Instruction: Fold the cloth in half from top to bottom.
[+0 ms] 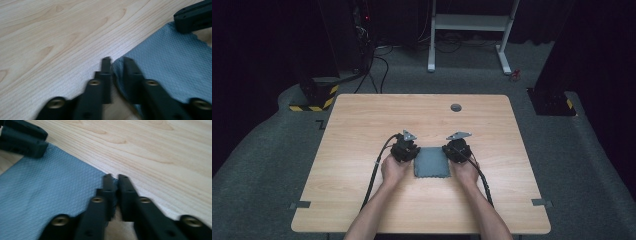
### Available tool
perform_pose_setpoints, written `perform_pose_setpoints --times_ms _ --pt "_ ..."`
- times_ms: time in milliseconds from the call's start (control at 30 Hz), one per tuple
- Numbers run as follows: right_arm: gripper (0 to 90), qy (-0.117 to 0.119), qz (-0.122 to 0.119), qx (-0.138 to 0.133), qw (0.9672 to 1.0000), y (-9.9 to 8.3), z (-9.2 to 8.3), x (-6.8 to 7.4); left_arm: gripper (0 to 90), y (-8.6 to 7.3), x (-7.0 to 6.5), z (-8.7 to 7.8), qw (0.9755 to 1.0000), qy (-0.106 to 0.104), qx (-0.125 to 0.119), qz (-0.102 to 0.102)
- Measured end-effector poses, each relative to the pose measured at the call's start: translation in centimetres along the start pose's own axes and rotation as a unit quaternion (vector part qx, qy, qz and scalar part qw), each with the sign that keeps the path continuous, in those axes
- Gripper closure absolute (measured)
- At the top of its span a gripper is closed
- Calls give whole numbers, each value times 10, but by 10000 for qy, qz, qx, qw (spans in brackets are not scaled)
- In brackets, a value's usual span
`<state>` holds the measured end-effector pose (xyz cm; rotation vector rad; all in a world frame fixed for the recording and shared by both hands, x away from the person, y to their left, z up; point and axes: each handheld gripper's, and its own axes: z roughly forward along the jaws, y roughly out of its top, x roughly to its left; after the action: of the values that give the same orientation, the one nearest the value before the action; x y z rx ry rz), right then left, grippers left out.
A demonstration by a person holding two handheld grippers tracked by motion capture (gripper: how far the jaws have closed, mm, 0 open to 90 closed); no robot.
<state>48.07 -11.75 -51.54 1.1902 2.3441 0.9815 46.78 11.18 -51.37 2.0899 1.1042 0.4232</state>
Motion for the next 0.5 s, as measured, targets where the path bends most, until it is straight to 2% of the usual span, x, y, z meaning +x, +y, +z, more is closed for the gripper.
perform_pose_setpoints --times_ms 67,167,233,267,400,500 --pt "756 49 35 -70 10000 -3 -4 1 607 -4 -4 -8 9999 -59 -77 42" --pt "736 149 29 -228 9996 -11 -17 4 569 -13 -14 -21 9995 -150 -57 289" --pt "728 238 -113 -300 9992 -18 -27 10 558 -21 -20 -28 9988 -242 -65 422" --pt "723 306 -179 -296 9989 -22 -31 12 553 -25 -22 -30 9987 -286 -36 421" --pt "707 450 -346 -274 9980 -35 -41 19 546 -36 -27 -35 9984 -219 20 521" --pt "700 386 -515 -172 9978 -42 -43 21 543 -42 -28 -36 9984 -192 -3 528"
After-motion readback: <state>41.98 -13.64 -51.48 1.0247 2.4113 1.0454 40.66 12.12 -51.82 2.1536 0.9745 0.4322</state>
